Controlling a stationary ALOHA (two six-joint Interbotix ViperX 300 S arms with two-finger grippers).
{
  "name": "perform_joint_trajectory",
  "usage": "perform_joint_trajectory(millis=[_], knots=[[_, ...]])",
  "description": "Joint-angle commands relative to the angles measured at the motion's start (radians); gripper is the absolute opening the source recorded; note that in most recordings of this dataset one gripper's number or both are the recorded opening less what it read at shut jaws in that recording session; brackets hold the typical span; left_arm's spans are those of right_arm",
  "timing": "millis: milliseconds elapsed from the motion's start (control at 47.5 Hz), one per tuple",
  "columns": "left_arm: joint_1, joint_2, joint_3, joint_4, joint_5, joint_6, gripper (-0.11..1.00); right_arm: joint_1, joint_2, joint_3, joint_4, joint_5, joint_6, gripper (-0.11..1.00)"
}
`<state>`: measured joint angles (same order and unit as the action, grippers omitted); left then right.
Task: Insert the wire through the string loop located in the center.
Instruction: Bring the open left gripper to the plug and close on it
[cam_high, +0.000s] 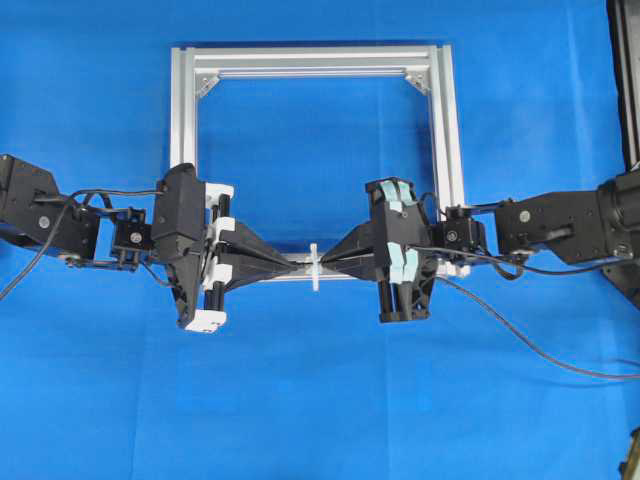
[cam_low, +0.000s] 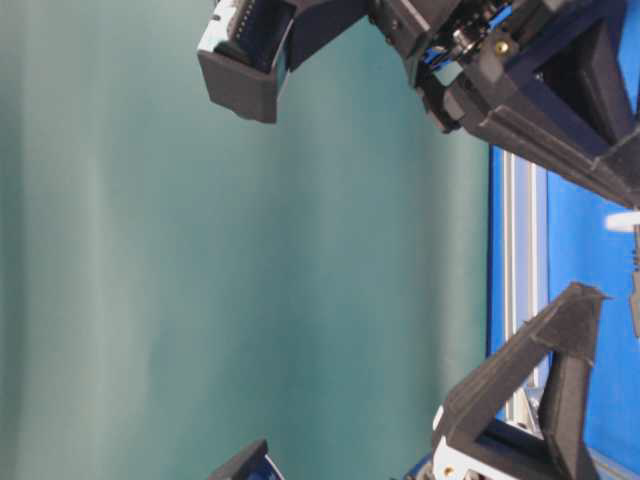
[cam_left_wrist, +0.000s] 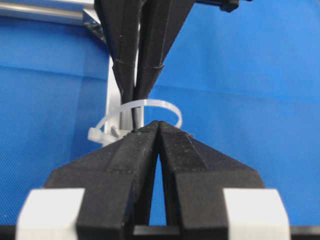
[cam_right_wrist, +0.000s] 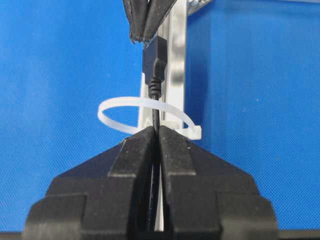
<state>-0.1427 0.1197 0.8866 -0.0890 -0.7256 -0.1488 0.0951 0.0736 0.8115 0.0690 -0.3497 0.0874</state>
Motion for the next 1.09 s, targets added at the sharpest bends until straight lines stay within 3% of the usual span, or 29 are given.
perform_joint_trajectory(millis=[0,210,315,1073], knots=[[-0.006,-0.020,-0.021,0.002,-0.005,0.000,0.09,0.002,-0.011,-0.009,0.003,-0.006,-0.002,-0.02],[-0.029,-0.014,-0.038,0.003,0.006,0.000,0.69,0.002,-0.011,-0.009,0.003,-0.006,0.000,-0.02],[-0.029,-0.011,-0.044,0.002,0.031,0.000,0.90,0.000,-0.012,-0.008,0.003,-0.006,-0.002,-0.02],[0.012,0.061,-0.063,0.002,0.129,0.011,0.91,0.003,-0.011,-0.009,0.002,-0.006,0.000,-0.02]])
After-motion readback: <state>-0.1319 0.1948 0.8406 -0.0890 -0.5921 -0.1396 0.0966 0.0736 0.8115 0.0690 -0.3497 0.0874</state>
